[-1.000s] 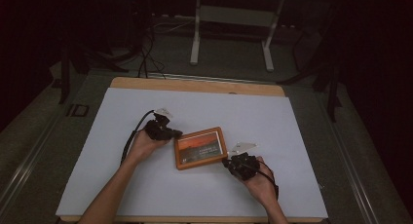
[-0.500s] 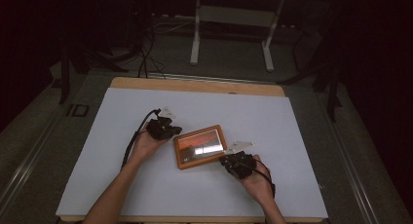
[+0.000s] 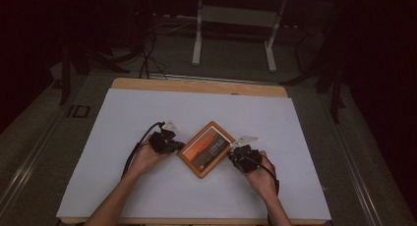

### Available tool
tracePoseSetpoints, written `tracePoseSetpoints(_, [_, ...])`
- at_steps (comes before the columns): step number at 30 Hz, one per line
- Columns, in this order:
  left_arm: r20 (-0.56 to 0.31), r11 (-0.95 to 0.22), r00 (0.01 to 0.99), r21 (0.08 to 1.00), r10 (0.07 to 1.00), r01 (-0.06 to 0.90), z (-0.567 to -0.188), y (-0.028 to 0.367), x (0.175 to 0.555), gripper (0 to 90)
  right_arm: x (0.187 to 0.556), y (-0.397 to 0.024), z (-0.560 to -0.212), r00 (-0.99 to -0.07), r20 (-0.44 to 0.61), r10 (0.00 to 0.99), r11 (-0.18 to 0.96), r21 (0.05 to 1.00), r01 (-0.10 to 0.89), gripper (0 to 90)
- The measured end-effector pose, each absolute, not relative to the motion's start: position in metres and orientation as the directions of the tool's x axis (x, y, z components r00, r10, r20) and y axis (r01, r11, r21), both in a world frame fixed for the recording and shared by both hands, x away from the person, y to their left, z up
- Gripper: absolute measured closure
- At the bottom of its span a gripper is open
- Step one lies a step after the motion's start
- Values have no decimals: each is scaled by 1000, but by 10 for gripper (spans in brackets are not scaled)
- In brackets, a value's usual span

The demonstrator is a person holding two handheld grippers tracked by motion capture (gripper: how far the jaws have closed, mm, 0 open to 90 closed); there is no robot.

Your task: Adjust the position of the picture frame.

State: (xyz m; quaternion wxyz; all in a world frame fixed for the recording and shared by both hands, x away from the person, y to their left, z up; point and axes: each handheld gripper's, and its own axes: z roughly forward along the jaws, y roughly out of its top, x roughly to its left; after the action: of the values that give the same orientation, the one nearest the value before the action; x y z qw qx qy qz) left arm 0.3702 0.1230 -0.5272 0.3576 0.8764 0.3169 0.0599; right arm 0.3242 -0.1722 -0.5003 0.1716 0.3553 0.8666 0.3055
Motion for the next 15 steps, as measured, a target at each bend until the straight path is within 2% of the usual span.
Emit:
tracePoseSetpoints(5, [-137,-551,811,668,568,499,-529,117,351,900,340,-179,-502,-652,-72,755,531,651,543,900])
tracePoseSetpoints(7, [-147,-568,829,663,539,487,-533,105,332,900,351,-182,-501,-634,-59,771,510,654,560,900])
tracePoseSetpoints(15, [-132,-593,846,657,517,465,-533,88,318,900,369,-185,-503,-617,-29,787,471,674,569,900])
